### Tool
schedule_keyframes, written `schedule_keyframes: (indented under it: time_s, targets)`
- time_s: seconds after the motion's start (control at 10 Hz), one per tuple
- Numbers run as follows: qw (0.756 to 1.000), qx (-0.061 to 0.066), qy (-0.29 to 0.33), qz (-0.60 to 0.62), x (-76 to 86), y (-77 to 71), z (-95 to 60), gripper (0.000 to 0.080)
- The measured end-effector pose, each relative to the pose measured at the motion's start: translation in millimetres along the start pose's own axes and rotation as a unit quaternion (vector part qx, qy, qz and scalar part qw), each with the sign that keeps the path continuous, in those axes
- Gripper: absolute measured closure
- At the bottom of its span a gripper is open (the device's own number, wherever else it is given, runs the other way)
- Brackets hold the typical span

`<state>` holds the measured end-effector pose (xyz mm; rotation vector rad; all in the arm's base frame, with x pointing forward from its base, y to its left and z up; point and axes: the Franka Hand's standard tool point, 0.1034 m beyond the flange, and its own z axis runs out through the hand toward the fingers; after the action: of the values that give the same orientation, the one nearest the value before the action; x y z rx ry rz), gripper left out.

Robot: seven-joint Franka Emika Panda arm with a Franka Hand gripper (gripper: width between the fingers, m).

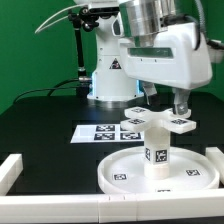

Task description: Assemble round table

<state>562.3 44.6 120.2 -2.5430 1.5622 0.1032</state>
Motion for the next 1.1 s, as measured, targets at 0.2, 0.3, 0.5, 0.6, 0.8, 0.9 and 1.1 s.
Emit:
schedule_keyframes:
  time_s: [0.2,0.3,0.5,0.6,0.8,0.9,1.1]
  targets:
    - [0.996,-0.002,0.000,-0.088,0.1,1.6,1.5,0.0151]
    - [0.993,-0.002,0.000,-0.121,0.1,1.7,1.7,0.0151]
    - [0.980,-0.003,0.000,-0.198,0.7,2.1,1.7,0.0151]
    - [0.959,-0.006,0.000,-0.284,2.0,3.3,1.6,0.0151]
    - [0.910,-0.022,-0.009,-0.415,-1.1,1.6,3.7,0.0151]
    - [0.900,-0.021,-0.008,-0.436,0.2,1.9,4.3,0.0151]
    - [0.871,-0.022,-0.010,-0.491,1.1,2.7,4.8,0.0151]
